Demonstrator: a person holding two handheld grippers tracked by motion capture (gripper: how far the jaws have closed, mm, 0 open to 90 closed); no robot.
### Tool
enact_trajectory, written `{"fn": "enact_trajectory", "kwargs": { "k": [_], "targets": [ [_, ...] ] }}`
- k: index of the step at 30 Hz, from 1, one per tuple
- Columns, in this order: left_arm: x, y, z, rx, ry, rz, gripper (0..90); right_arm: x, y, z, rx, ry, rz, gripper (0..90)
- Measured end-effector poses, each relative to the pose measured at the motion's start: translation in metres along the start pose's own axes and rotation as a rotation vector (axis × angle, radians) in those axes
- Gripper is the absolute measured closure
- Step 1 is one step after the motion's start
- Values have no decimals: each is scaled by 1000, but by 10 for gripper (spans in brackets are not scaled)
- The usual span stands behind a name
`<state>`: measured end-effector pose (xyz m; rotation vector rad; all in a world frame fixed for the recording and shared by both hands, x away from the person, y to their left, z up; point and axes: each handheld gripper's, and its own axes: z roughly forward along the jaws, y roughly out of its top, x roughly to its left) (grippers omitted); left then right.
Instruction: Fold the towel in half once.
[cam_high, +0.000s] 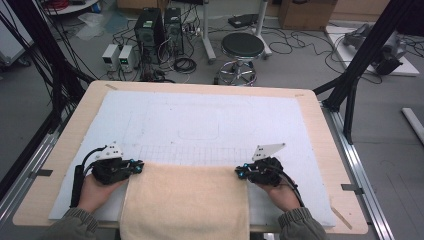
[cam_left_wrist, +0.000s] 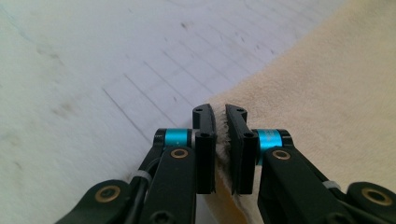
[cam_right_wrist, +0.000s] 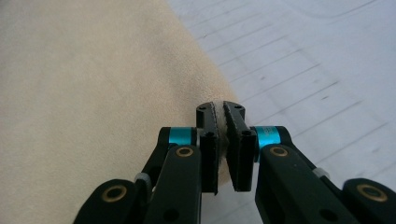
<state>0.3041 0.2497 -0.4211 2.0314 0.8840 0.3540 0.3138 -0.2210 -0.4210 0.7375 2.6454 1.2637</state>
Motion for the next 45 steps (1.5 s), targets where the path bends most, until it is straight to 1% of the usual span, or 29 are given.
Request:
{"fn": "enact_trajectory", "kwargs": {
  "k": [2, 4, 6, 7, 8, 10, 11, 12, 14, 17, 18, 19, 20, 21, 22, 23, 24, 27, 29, 31, 33, 34, 35, 36, 38, 41, 44, 45],
  "targets": [
    [3, 14, 3, -20, 24, -2, 827, -5, 6, -4, -5, -32, -2, 855],
    [8, 31, 8, -38, 47, -2, 827, -16, 15, -8, -14, -66, 6, 856],
    [15, 51, 14, -53, 71, 5, 828, -30, 26, -13, -19, -99, 13, 856],
    [20, 60, 18, -68, 80, -6, 828, -38, 32, -15, -25, -116, 20, 856],
    [25, 71, 21, -70, 90, -10, 828, -47, 38, -18, -32, -132, 27, 856],
    [33, 91, 27, -89, 121, -19, 828, -62, 52, -22, -42, -167, 33, 857],
    [36, 98, 28, -99, 133, -26, 828, -70, 60, -23, -51, -183, 36, 857],
    [41, 110, 30, -107, 152, -20, 828, -74, 65, -24, -57, -193, 40, 857],
    [48, 128, 31, -104, 181, -10, 828, -87, 82, -25, -64, -227, 37, 857],
    [57, 147, 31, -116, 215, -3, 827, -101, 102, -28, -87, -249, 47, 856],
    [60, 150, 32, -115, 217, -3, 826, -105, 106, -28, -99, -243, 53, 856],
    [62, 150, 33, -108, 217, -1, 821, -108, 108, -26, -102, -242, 56, 849],
    [64, 148, 36, -98, 213, -3, 805, -110, 108, -24, -107, -240, 53, 823],
    [66, 146, 39, -71, 218, -5, 765, -113, 106, -20, -102, -240, 61, 755],
    [68, 142, 42, -50, 225, -5, 709, -116, 104, -17, -90, -239, 88, 672],
    [69, 137, 43, -46, 228, -5, 665, -117, 101, -14, -81, -238, 105, 641],
    [71, 132, 43, -54, 217, -12, 645, -118, 97, -13, -84, -221, 116, 630],
    [72, 117, 39, -75, 191, -37, 625, -113, 88, -12, -86, -195, 108, 573],
    [69, 107, 36, -87, 168, -45, 609, -108, 83, -14, -88, -187, 103, 536],
    [65, 99, 33, -99, 145, -41, 595, -100, 78, -16, -96, -172, 105, 495],
    [60, 91, 28, -123, 126, -37, 584, -91, 74, -18, -96, -164, 89, 445],
    [58, 89, 26, -110, 111, -36, 577, -87, 72, -18, -98, -162, 78, 415],
    [55, 86, 24, -111, 104, -32, 556, -82, 70, -19, -98, -161, 84, 385],
    [52, 83, 21, -125, 98, -21, 538, -79, 67, -20, -102, -155, 84, 373],
    [46, 76, 17, -141, 84, -18, 536, -71, 62, -23, -111, -149, 78, 348],
    [39, 67, 12, -149, 67, -11, 502, -59, 54, -27, -117, -152, 62, 313],
    [30, 57, 7, -152, 52, 5, 477, -48, 46, -29, -107, -156, 34, 300],
    [27, 53, 7, -146, 44, 11, 475, -45, 45, -28, -88, -152, 33, 254]
  ]
}}
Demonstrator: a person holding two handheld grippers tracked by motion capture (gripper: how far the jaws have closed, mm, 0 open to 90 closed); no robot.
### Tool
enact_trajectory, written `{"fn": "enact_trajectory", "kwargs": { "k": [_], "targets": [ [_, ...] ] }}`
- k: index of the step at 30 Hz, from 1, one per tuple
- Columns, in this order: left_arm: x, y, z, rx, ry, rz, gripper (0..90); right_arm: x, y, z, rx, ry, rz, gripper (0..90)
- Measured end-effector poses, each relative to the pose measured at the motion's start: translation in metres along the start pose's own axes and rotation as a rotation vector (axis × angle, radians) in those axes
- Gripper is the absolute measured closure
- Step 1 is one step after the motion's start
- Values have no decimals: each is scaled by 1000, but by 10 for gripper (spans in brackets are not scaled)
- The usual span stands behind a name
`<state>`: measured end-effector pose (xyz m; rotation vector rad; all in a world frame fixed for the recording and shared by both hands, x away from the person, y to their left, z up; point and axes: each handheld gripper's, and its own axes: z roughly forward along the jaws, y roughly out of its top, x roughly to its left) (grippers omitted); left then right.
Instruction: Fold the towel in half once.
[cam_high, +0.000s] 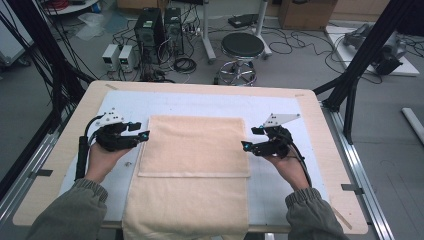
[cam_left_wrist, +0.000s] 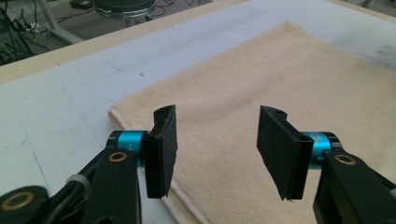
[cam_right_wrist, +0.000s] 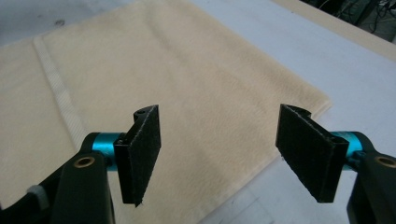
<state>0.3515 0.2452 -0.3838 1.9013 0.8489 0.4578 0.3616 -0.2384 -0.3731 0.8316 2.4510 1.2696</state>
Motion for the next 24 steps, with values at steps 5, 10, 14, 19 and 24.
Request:
{"fn": "enact_trajectory", "kwargs": {
  "k": [5, 10, 14, 19, 24],
  "targets": [
    [-15, -15, -6, 21, -43, 28, 457, 16, 0, -4, 24, 0, -41, 224],
    [-24, -29, -10, 16, -62, 24, 428, 25, -16, -6, 7, -10, -44, 232],
    [-32, -38, -12, 19, -89, 22, 416, 31, -30, -1, 11, 1, -34, 267],
    [-40, -47, -11, 58, -114, 53, 440, 38, -44, 11, 32, 35, -42, 370],
    [-41, -59, -4, 124, -137, 62, 489, 42, -53, 23, 69, 59, -59, 480]
  ]
}}
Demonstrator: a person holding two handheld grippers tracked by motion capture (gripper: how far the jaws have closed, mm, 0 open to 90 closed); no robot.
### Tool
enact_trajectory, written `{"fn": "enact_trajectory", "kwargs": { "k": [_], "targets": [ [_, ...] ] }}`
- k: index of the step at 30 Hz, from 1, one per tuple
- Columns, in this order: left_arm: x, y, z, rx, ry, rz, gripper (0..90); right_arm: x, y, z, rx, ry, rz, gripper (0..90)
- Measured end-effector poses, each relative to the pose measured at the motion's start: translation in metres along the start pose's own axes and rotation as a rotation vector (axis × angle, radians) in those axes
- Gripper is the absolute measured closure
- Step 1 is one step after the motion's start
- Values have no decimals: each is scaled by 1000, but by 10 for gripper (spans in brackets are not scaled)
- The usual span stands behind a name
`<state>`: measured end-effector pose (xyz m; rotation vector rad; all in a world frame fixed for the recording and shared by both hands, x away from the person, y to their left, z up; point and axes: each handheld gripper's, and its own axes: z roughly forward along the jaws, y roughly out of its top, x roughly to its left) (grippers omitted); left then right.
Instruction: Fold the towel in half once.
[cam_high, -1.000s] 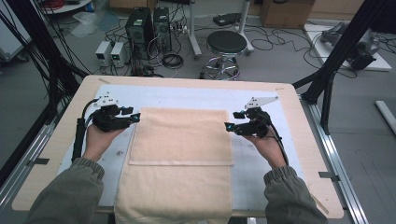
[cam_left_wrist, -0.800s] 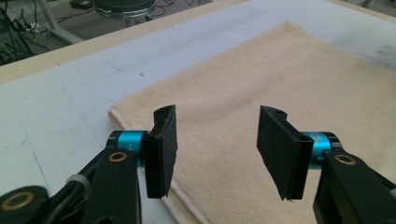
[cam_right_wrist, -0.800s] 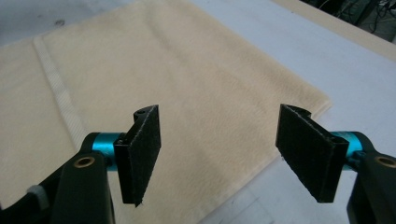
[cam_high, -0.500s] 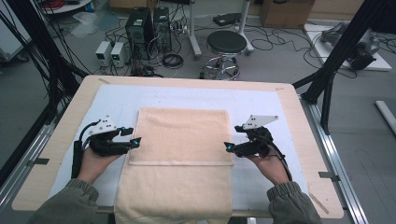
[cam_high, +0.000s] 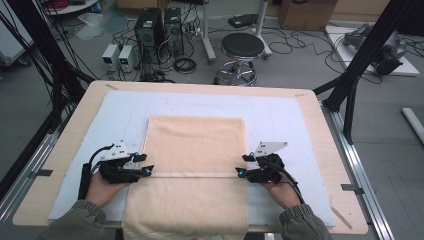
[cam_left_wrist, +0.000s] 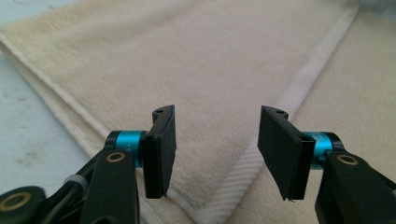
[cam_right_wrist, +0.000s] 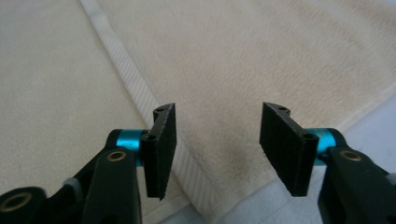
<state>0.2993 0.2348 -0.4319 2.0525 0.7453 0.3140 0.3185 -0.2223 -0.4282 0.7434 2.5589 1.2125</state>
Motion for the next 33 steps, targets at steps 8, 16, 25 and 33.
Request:
{"fn": "enact_trajectory", "kwargs": {
  "k": [8, 16, 25, 33],
  "targets": [
    [-1, -8, 8, 58, 7, 38, 602, -1, -8, 11, 37, 18, -5, 624],
    [-3, -6, 10, 70, 22, 65, 763, 0, -6, 12, 39, 30, -28, 759],
    [0, 0, 1, 37, 15, 31, 846, -1, 0, 9, 35, 44, -31, 835],
    [1, 16, -20, -39, 33, 30, 848, 0, 14, -7, -28, 52, -31, 837]
  ]
}}
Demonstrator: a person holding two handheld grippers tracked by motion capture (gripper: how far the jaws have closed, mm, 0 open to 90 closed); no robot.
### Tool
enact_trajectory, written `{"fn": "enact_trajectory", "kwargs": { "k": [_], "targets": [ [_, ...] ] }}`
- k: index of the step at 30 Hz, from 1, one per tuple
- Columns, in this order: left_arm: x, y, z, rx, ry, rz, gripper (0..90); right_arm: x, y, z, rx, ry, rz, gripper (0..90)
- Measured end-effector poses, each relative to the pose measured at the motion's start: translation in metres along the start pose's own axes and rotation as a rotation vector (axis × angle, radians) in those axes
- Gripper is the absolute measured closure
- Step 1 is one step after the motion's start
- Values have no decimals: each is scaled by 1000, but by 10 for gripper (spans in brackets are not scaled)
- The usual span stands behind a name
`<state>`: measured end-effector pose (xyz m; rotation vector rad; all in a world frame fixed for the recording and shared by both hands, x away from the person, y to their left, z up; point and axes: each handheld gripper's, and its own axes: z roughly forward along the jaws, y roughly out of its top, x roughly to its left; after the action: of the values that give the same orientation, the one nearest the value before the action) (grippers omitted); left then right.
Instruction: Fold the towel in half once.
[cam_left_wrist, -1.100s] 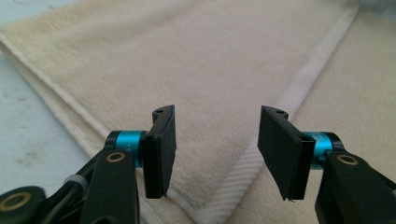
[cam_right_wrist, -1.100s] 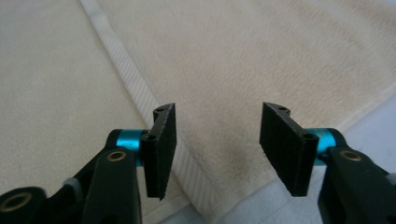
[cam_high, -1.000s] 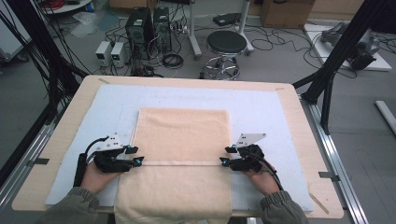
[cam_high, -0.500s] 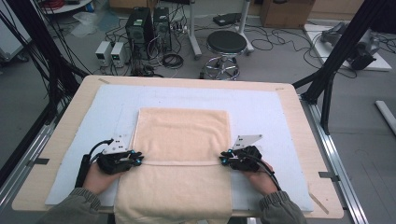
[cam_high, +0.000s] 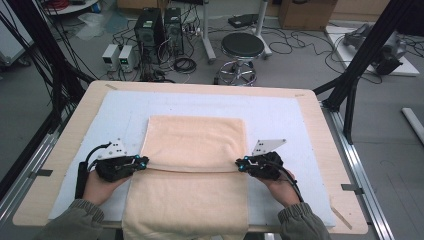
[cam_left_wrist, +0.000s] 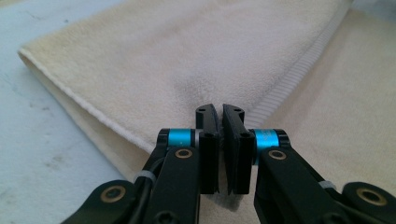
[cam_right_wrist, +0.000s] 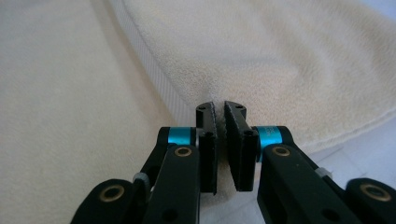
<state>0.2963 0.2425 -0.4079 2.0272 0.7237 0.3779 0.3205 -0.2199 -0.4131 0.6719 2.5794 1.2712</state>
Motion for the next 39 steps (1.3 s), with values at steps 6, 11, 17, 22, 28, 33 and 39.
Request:
{"fn": "enact_trajectory", "kwargs": {
  "k": [6, 11, 17, 22, 28, 33, 39],
  "targets": [
    [-6, 7, -18, -24, 3, 21, 848, 9, 13, -15, -31, 11, -29, 837],
    [-22, 5, -38, -42, -13, 43, 848, 27, 17, -30, -46, 26, -61, 838],
    [-52, -7, -68, -43, -47, 73, 847, 62, 12, -52, -79, 66, -84, 838],
    [-82, -23, -95, -36, -84, 82, 847, 91, 6, -67, -81, 96, -108, 837],
    [-107, -44, -115, -3, -127, 72, 843, 135, -5, -80, -72, 173, -131, 822],
    [-106, -52, -114, -6, -150, 39, 674, 137, -11, -79, -74, 223, -115, 674],
    [-80, -39, -94, -53, -82, 17, 581, 104, -7, -68, -87, 122, -72, 569]
  ]
}}
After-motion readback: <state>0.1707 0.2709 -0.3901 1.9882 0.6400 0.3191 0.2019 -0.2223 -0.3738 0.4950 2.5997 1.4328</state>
